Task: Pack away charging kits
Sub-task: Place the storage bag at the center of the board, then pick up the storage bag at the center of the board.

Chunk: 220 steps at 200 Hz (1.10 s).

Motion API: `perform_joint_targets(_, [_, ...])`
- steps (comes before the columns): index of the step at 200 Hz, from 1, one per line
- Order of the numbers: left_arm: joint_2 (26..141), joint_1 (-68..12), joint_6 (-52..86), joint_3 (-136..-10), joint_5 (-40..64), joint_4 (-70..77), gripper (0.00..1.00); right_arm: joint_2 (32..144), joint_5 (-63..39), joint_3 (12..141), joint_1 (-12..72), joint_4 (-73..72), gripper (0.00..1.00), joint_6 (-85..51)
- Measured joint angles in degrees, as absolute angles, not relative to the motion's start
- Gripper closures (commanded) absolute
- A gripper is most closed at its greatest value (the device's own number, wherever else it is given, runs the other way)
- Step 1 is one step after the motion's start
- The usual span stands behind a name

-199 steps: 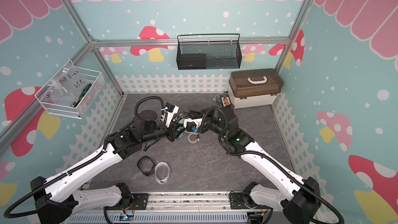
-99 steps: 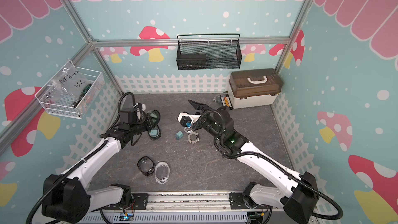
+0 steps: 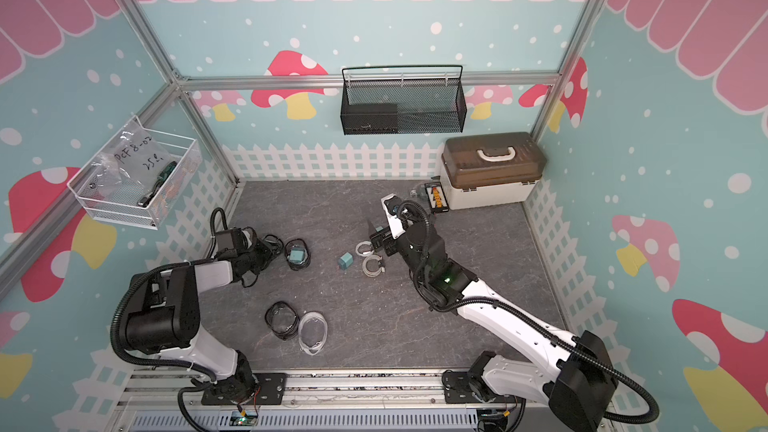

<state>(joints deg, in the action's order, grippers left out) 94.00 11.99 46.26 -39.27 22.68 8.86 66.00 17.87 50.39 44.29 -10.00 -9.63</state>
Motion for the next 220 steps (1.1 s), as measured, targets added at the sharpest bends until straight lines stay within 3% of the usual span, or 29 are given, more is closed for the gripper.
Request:
perform_joint_targets(4, [94.0,12.0,46.4,-39.2,22.4,8.8,0.45,66.0,18.1,50.2,44.3,-9.2,0.01,-11.4])
perform_joint_targets(9, [93.9,12.0,46.8,-39.2,22.0,8.7,0.07,65.9,18.5,50.1,44.3,-8.0,0.01,-13.3])
perform_joint_targets(13, [93.7,12.0,47.1,-39.0,21.4,8.6,0.0,65.9,18.7,50.1,44.3,-7.1,0.01,-15.1])
perform_joint_targets(83, [69.1,12.3,48.9,-34.9,11.7,-9.1,0.0,62.8,24.1,48.8,44.2,4.1,0.01,-35.6])
perform_joint_targets(113, [53.5,11.2,49.1,-32.4,12.8,-15.7,0.13,65.3,22.0,47.8,43.1,4.9,0.01,-35.9])
perform_joint_targets(120, [50.9,10.0,48.6,-32.5,12.8,-17.8,0.14,67.0,21.6,48.3,42.6,5.8,0.06,-36.3])
perform_joint_targets(157, [41.0,-8.4,47.8,-33.8,7.0,-29.5,0.2,82.3,19.5,55.6,41.6,12.1,0.38,-39.0])
perform_joint_targets(177, [38.5,-20.5,48.8,-33.8,2.7,-33.9,0.22,91.0,18.2,61.0,41.6,14.9,0.44,-39.4])
perform_joint_targets(220, [39.8,-41.9,55.3,-31.7,-6.7,-39.2,0.24,100.1,16.7,65.6,41.6,18.2,0.44,-38.1])
